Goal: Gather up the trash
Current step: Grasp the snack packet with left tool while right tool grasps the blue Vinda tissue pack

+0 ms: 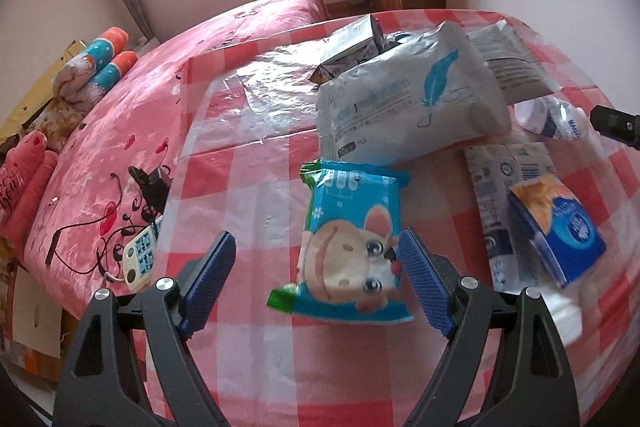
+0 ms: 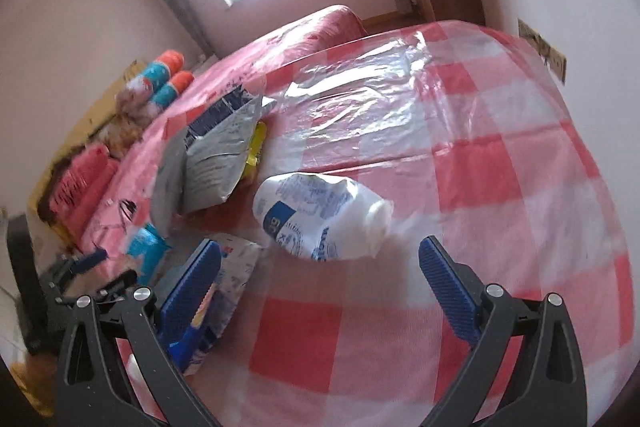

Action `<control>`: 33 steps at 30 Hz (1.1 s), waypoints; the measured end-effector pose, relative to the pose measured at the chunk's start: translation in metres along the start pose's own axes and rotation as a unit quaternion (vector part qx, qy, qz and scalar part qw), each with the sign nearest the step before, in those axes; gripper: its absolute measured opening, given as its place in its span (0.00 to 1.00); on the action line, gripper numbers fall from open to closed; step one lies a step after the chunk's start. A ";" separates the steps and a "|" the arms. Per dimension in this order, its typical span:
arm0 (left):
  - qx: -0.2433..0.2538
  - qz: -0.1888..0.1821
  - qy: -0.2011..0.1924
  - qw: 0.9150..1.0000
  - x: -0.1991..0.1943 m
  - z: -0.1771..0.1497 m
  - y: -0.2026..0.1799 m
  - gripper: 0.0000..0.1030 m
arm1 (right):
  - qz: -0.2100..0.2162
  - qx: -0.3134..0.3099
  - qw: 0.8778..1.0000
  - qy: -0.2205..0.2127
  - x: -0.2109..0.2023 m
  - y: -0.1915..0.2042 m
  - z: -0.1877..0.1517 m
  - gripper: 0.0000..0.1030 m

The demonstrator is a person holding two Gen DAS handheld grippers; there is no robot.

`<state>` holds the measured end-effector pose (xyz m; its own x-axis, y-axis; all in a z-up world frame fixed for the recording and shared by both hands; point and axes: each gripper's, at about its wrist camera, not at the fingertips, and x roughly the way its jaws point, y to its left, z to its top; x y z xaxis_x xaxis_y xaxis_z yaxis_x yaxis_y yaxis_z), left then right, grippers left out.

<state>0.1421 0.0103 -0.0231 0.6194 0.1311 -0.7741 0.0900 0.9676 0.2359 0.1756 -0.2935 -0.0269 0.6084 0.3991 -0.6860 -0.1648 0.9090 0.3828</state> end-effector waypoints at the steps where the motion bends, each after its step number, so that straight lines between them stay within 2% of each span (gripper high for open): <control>1: 0.001 -0.002 0.002 1.000 0.003 0.001 -0.001 0.82 | -0.003 -0.008 1.000 0.002 0.002 0.002 0.002 0.95; 6: 0.000 -0.005 0.007 1.000 0.014 0.004 -0.001 0.82 | -0.029 -0.051 0.998 0.009 0.013 0.011 0.014 0.95; 12: -0.003 -0.011 0.003 1.000 0.017 0.005 -0.002 0.77 | -0.029 -0.084 0.996 0.031 0.030 0.014 0.021 0.95; 16: -0.006 -0.020 -0.001 1.000 0.018 0.005 -0.005 0.67 | -0.049 -0.114 0.991 0.047 0.046 0.020 0.018 0.95; 20: -0.011 -0.030 -0.004 0.999 0.018 0.004 -0.009 0.55 | -0.041 -0.121 0.990 0.051 0.049 0.019 0.017 0.95; 25: -0.021 -0.041 -0.007 0.999 0.015 0.001 -0.011 0.46 | -0.045 -0.148 0.986 0.065 0.049 0.028 0.010 0.95; 29: -0.031 -0.043 -0.011 0.999 0.013 -0.002 -0.009 0.42 | -0.015 -0.145 0.987 0.065 0.036 0.038 0.001 0.95; 33: -0.044 -0.046 -0.015 0.998 0.010 -0.007 -0.005 0.40 | 0.049 -0.112 0.991 0.060 0.015 0.046 -0.006 0.95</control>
<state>0.1422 0.0080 -0.0364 0.6349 0.0349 -0.7718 0.0799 0.9907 0.1106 0.1724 -0.2454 -0.0236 0.4858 0.4865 -0.7262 -0.3957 0.8632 0.3136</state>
